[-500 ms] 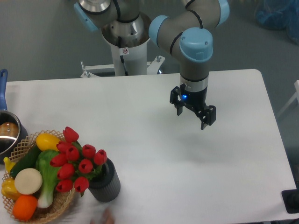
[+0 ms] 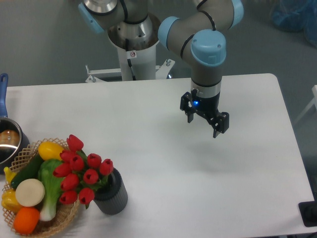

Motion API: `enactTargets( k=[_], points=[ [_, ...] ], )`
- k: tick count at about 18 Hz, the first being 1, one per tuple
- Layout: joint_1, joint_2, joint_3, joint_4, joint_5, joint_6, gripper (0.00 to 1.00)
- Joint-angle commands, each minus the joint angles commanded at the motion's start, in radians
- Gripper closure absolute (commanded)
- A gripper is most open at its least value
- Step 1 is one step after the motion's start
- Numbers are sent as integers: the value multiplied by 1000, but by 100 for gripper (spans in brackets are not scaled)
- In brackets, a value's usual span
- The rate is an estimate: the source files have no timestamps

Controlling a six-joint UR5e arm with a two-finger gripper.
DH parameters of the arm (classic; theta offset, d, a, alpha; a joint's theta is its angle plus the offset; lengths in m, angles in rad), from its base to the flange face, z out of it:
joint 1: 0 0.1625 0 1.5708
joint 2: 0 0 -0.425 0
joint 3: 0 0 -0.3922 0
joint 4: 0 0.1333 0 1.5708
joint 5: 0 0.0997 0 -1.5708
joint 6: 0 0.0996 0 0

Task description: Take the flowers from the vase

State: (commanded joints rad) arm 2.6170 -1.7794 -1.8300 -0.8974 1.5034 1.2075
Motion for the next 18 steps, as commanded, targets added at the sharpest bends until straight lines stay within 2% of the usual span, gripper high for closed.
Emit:
enactTargets(
  k=[3,5,7,11,16,18],
  points=[
    [-31,0,0,2,-40,-28,0],
    [-29,-2,1,23,-86,-31,0],
    [-26,-9,-2,31,-219,-34,0],
    [-29,-5,-2,32,-314,-36,0],
    [-31,15,-8,34,-627,-34,0],
    [-46,29,-9,35,-664,-34,0]
  ],
)
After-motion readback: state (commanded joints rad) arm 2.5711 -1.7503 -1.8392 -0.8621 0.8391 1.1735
